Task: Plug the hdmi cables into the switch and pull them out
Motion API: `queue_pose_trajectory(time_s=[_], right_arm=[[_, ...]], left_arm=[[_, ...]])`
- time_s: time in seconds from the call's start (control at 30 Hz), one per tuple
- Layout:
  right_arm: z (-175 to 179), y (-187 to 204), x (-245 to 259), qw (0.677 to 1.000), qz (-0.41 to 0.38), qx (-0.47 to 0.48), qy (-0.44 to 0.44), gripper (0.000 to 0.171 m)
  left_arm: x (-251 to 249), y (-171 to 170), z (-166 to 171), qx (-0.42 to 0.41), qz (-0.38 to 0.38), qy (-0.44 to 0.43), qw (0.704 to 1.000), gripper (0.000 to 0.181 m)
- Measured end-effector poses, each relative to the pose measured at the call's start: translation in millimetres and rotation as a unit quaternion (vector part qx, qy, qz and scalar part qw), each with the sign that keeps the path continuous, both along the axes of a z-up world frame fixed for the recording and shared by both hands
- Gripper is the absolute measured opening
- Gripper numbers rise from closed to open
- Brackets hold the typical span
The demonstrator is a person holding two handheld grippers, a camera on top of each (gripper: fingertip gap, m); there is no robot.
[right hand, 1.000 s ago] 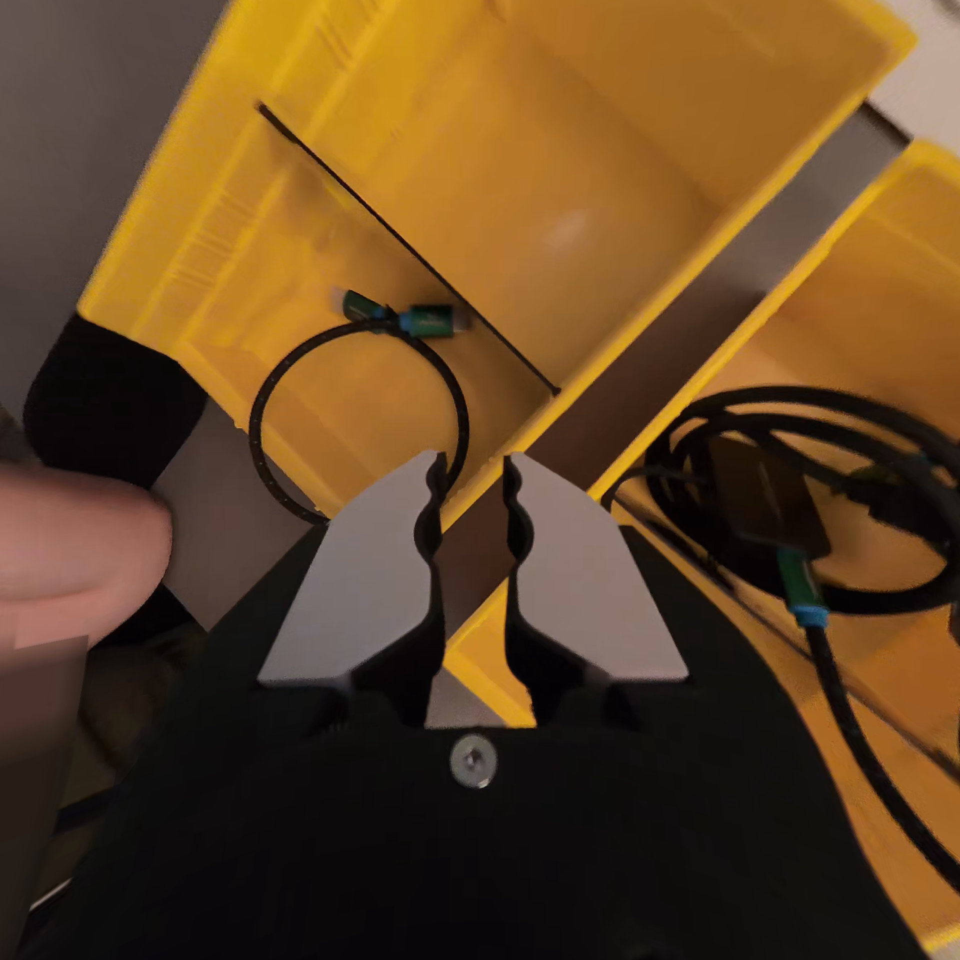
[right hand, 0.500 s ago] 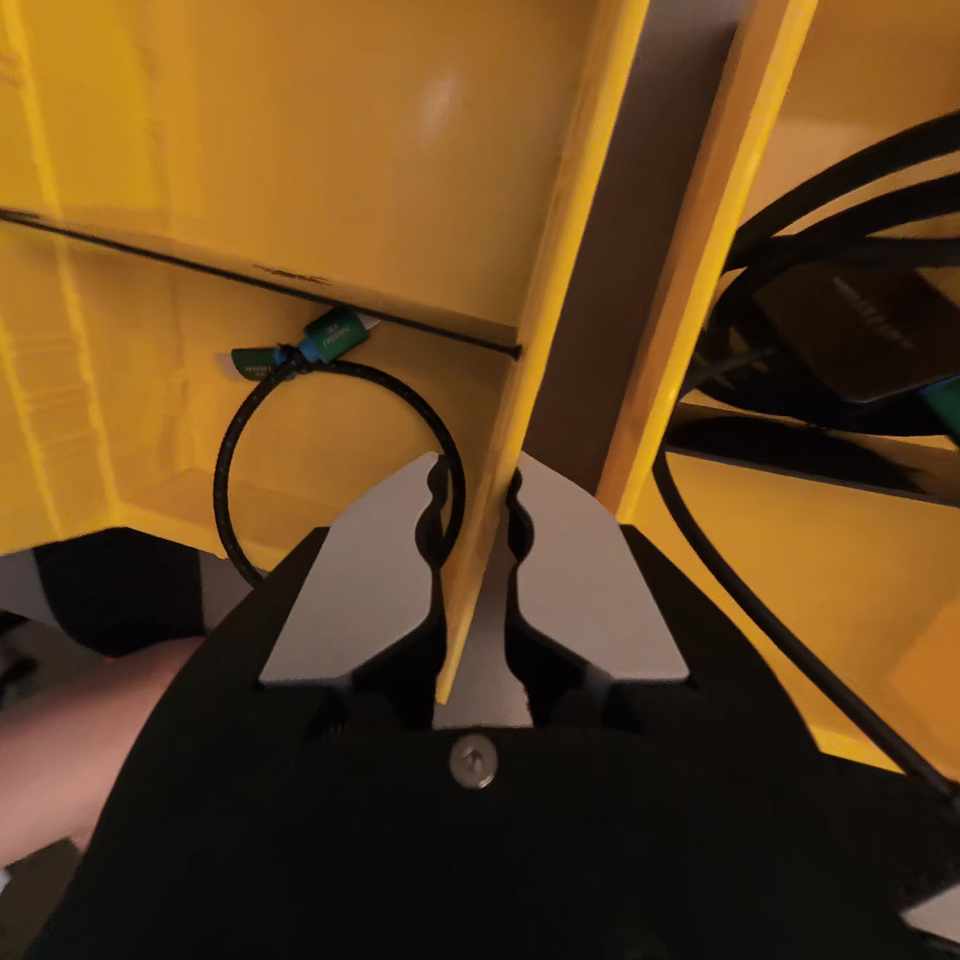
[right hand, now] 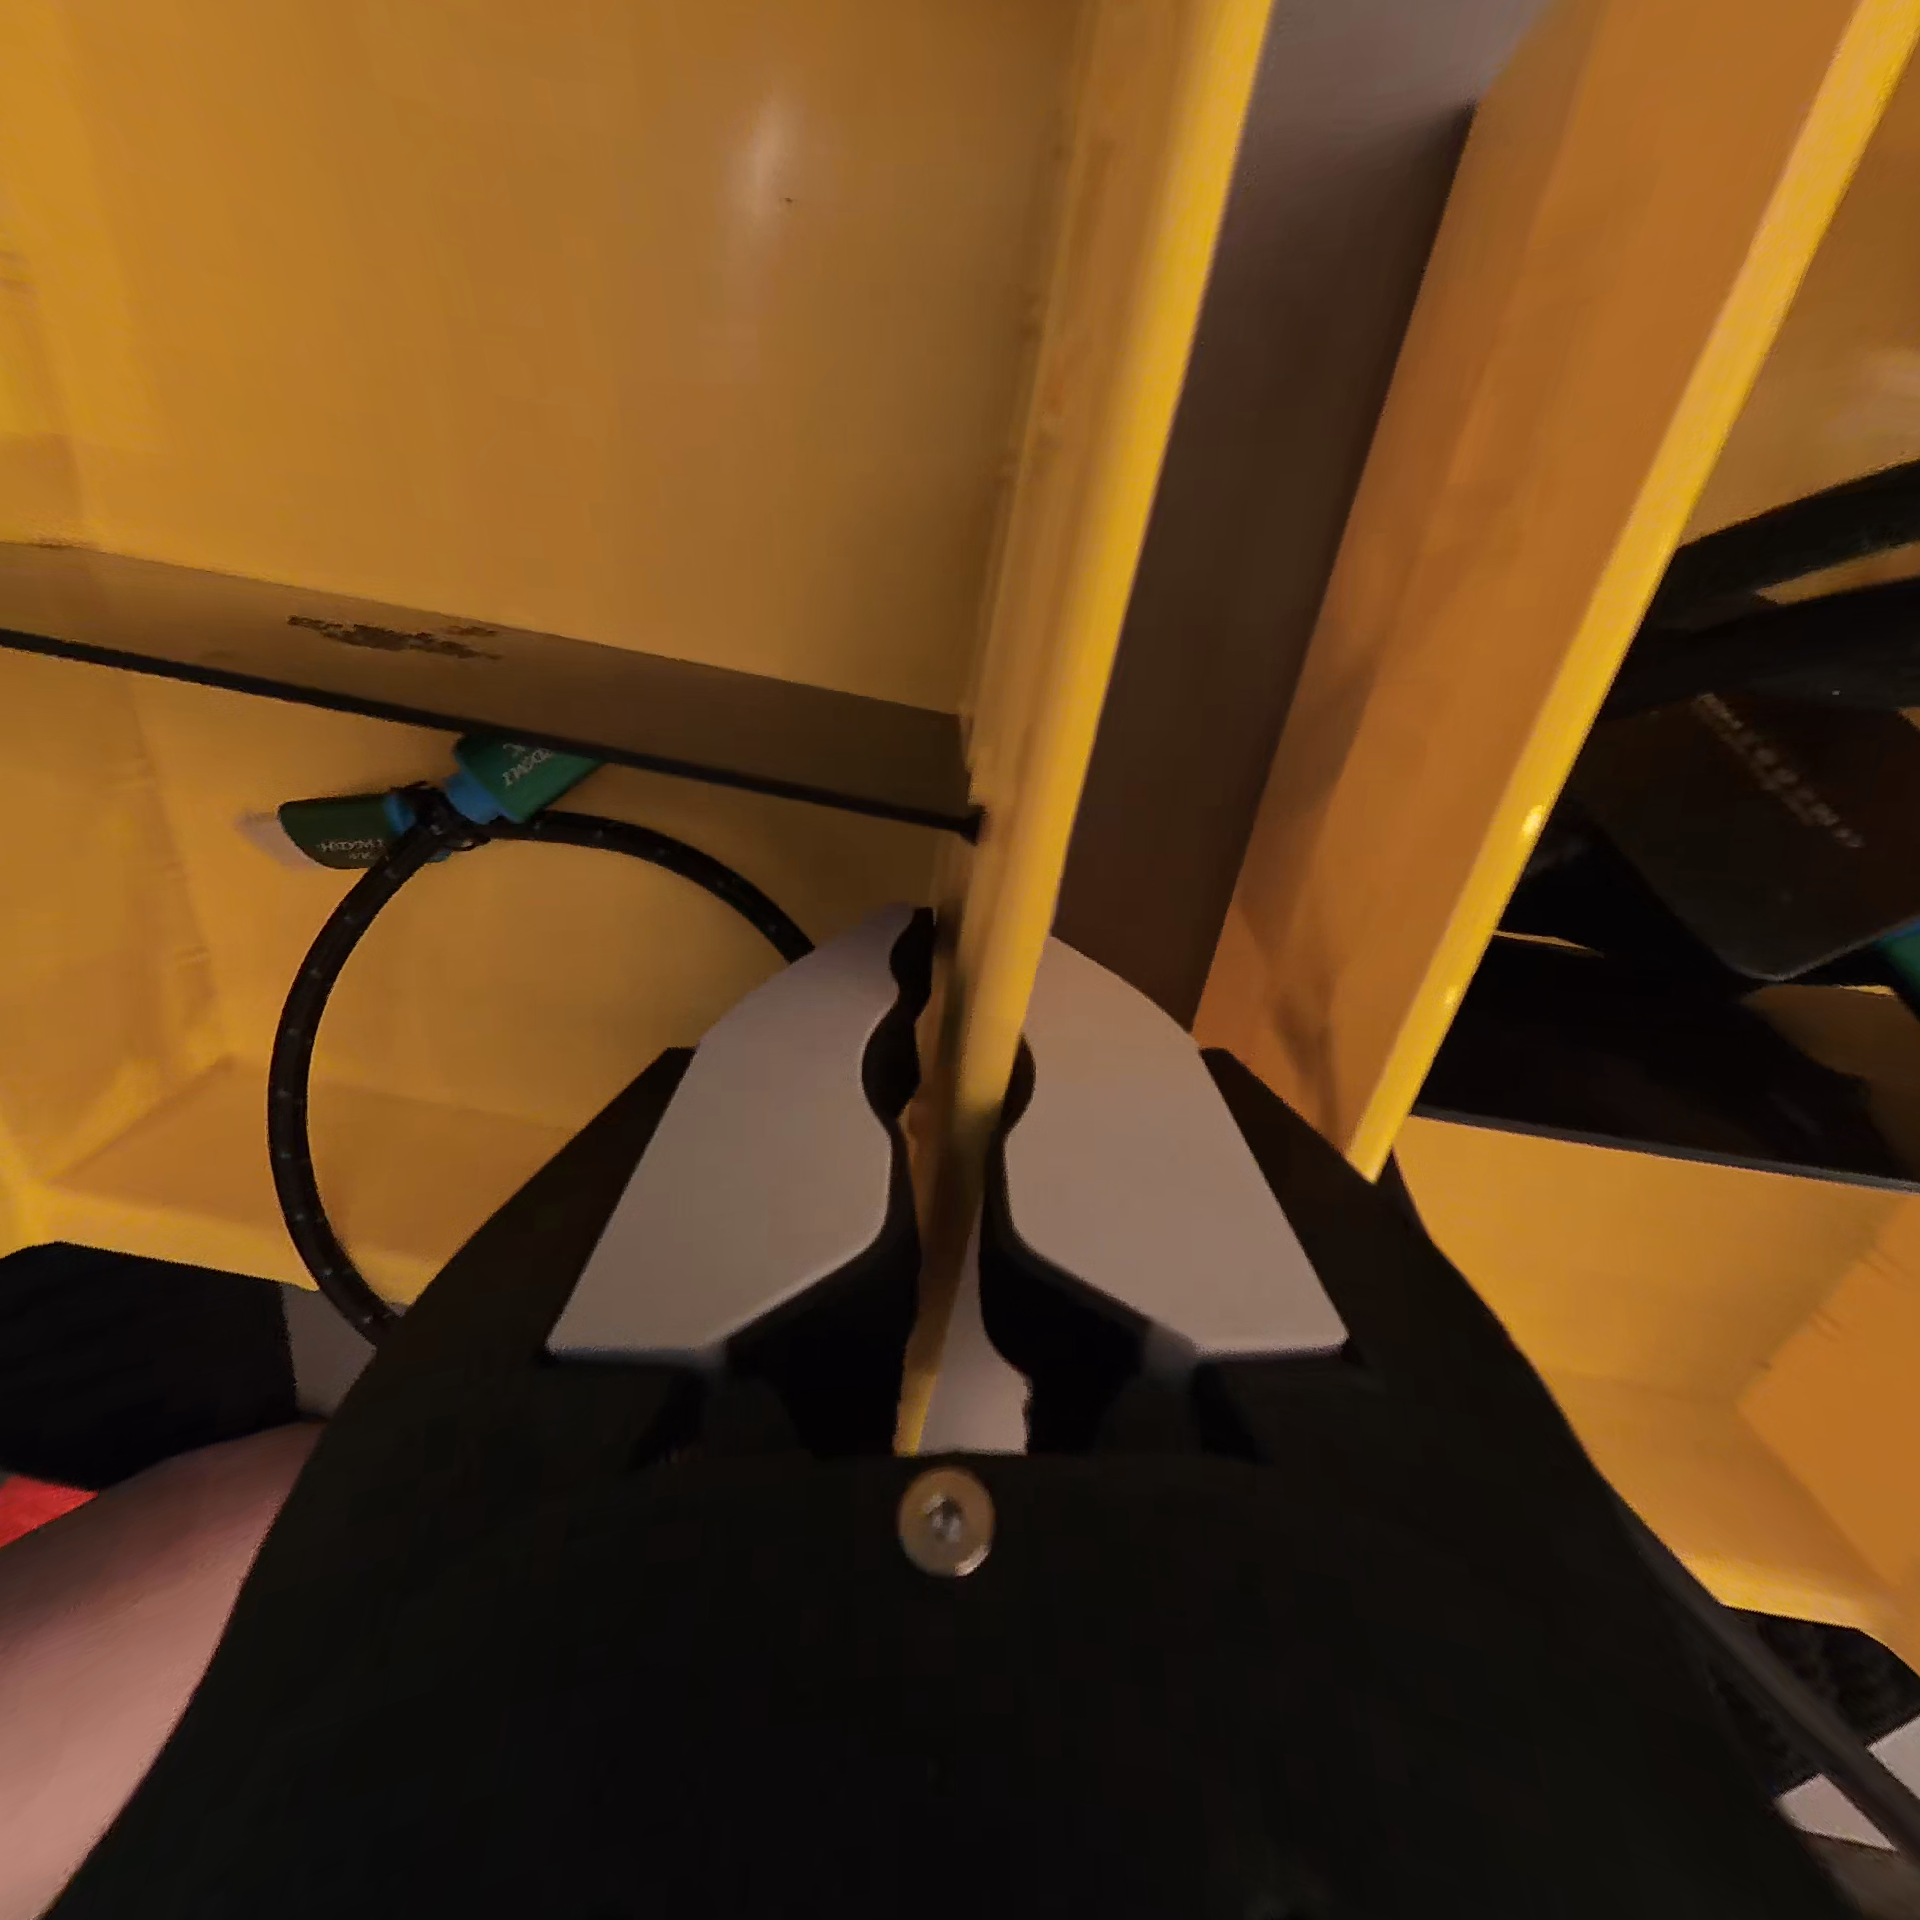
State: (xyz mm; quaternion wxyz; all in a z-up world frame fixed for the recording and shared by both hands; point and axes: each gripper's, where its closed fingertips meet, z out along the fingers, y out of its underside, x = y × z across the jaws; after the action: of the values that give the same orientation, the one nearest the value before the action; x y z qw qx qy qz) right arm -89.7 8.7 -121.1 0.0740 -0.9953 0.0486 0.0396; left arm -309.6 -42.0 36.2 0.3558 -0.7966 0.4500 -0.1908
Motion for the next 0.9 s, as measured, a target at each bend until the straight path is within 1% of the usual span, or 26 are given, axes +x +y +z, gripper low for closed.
queue_pose_trajectory(time_s=[0.1, 0.17, 0.27, 0.33, 0.43, 0.47, 0.5, 0.53, 0.6, 0.63, 0.67, 0.77, 0.83, 0.9], right_arm=[[10, 0, -13, 0.999, -0.011, -0.008, 0.049, 0.007], [24, 2, -17, 0.999, 0.033, -0.013, 0.022, 0.005], [51, 5, -25, 0.997, 0.073, -0.023, 0.020, 0.007], [75, 8, -27, 0.994, 0.105, -0.019, 0.014, 0.005], [118, 5, -20, 0.989, 0.148, -0.014, 0.007, 0.005], [134, 1, -13, 0.987, 0.158, -0.013, 0.004, 0.006], [150, -5, -2, 0.987, 0.158, -0.012, 0.000, 0.006], [167, -12, 11, 0.988, 0.153, -0.012, -0.004, 0.006], [208, -28, 43, 0.989, 0.150, -0.002, -0.010, 0.007], [230, -36, 65, 0.990, 0.142, 0.009, -0.015, 0.007], [251, -46, 90, 0.992, 0.125, 0.021, -0.018, 0.007], [305, -83, 177, 0.996, 0.050, 0.069, -0.011, 0.006], [327, -114, 241, 0.995, -0.010, 0.103, -0.008, 0.006], [332, -148, 302, 0.989, -0.068, 0.130, -0.013, 0.005]], left_arm=[[-1, 2, 8, 0.020, 0.010, -0.004, 1.000, 0.027], [-3, 7, 25, 0.064, 0.030, -0.019, 0.997, 0.027], [0, 2, 59, 0.113, 0.047, -0.082, 0.989, 0.028], [1, -8, 79, 0.135, 0.048, -0.132, 0.981, 0.029], [0, -24, 101, 0.158, 0.053, -0.186, 0.968, 0.027], [1, -30, 106, 0.167, 0.046, -0.197, 0.965, 0.022], [3, -38, 111, 0.175, 0.035, -0.206, 0.962, 0.012], [5, -45, 114, 0.183, 0.023, -0.213, 0.960, 0.008], [14, -61, 116, 0.188, -0.006, -0.213, 0.959, 0.008], [19, -67, 114, 0.192, -0.019, -0.207, 0.959, 0.012], [25, -72, 113, 0.197, -0.030, -0.198, 0.960, 0.020], [47, -79, 105, 0.216, -0.061, -0.157, 0.962, 0.032], [69, -82, 89, 0.212, -0.105, -0.110, 0.965, 0.048], [94, -86, 58, 0.195, -0.167, -0.023, 0.966, 0.051]])
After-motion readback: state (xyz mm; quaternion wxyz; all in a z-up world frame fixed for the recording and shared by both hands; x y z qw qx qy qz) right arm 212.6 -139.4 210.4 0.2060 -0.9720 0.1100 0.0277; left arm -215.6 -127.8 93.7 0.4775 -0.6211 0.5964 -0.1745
